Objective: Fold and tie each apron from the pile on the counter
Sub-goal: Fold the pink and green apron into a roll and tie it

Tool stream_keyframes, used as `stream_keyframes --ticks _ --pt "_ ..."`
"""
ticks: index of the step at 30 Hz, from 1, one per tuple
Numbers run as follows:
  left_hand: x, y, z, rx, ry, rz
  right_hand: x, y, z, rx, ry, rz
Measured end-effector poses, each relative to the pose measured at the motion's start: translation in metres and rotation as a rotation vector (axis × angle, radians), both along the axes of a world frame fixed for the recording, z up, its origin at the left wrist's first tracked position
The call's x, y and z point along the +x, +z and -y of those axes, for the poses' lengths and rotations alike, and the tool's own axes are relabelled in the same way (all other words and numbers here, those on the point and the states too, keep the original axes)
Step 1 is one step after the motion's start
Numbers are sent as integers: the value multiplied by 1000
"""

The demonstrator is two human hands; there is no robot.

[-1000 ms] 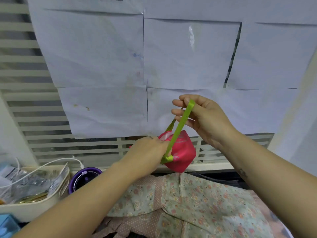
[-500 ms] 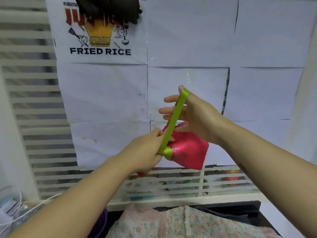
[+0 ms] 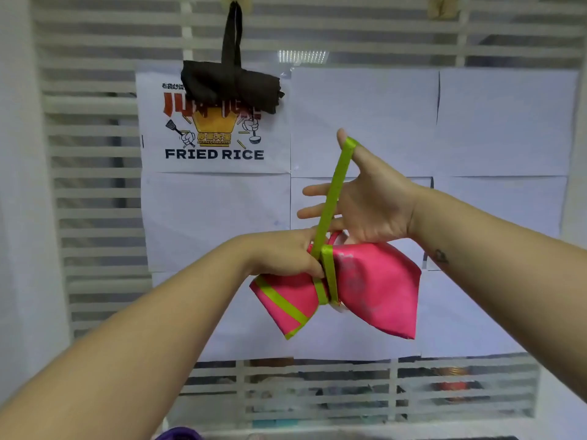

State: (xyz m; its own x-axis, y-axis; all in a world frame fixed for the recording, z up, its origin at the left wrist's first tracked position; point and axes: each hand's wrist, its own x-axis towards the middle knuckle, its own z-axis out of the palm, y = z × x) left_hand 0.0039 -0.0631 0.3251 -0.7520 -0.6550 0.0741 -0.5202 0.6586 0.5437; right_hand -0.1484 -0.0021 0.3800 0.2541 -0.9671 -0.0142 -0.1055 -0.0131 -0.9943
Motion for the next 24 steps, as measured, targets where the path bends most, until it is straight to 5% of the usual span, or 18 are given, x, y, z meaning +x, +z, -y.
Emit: stream_keyframes --ticks 4,8,13,24 --pt "5 35 4 -173 90 94 14 35 10 -347 -261 -309" --pt "10 73 14 -359 185 170 29 77 18 -798 -499 -191" --pt "2 117 17 -606 169 57 23 123 37 -1054 -648 -160" --pt "-107 181 29 -1088 105 -329 -111 198 47 -1176 -1105 -361"
